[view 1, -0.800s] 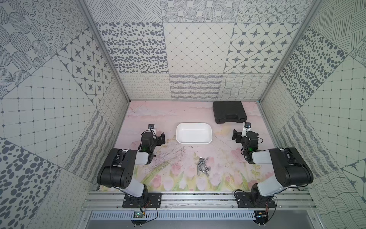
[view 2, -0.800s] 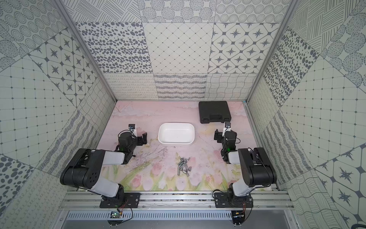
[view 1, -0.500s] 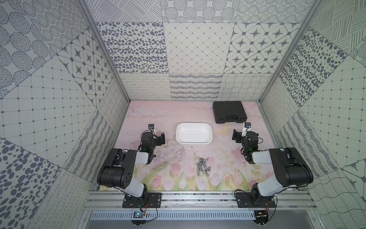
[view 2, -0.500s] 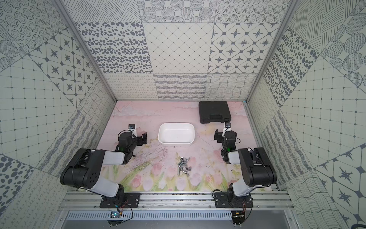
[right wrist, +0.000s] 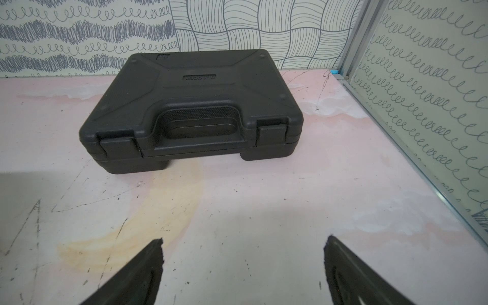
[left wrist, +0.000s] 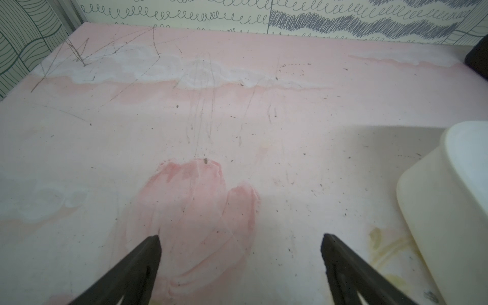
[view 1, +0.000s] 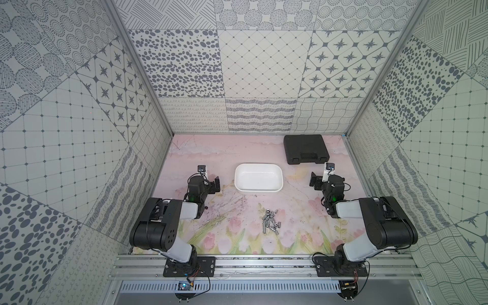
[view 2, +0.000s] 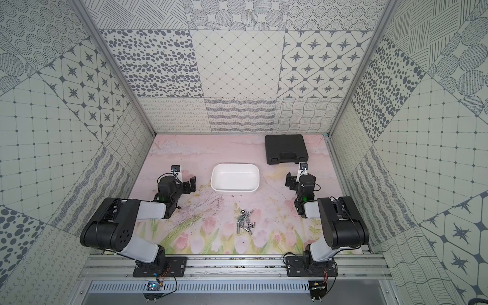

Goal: Put the socket on the desktop into the storage box
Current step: Pick up the socket head from the center of the board.

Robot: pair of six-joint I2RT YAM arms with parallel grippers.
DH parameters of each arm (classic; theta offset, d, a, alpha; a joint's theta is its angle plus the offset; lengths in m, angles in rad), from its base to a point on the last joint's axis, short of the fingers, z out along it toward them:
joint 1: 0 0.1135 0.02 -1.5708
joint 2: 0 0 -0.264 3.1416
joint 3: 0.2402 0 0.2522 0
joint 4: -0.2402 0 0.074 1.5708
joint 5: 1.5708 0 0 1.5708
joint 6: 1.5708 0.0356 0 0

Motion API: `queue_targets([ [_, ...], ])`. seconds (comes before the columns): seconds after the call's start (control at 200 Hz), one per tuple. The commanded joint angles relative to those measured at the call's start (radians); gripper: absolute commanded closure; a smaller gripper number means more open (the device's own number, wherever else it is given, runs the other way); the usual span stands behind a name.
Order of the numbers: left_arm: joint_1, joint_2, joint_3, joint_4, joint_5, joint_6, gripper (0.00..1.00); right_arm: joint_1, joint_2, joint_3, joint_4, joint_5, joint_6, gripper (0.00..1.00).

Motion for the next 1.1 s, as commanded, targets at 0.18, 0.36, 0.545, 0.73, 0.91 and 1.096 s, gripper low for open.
queue_targets([
  [0.18, -0.095, -0.358, 0.012, -0.174, -0.117, -0.008, 0.01, 0.003, -0.333, 0.100, -0.398, 0.136, 0.151, 0.03],
  [0.36, -0.095, -0.598, 0.067, -0.392, 0.060, -0.283, 0.01, -0.001, -0.551, 0.109, -0.695, 0.162, 0.462, 0.03],
  [0.545, -0.073, -0.594, 0.040, -0.430, 0.071, -0.703, 0.00, -0.013, -0.743, 0.063, -0.711, -0.056, 0.609, 0.03],
  [0.73, -0.212, -0.595, 0.140, -0.568, 0.172, -0.692, 0.02, -0.005, -0.700, 0.196, -0.843, -0.358, 0.548, 0.03],
  [0.91, -0.499, -0.662, 0.204, -0.847, -0.041, -0.665, 0.03, 0.205, -0.594, 0.275, -0.901, -0.392, 0.447, 0.03],
  [1.096, -0.677, -0.698, 0.094, -0.867, -0.062, -0.617, 0.04, 0.596, -0.462, 0.425, -1.106, -0.118, 0.246, 0.09],
])
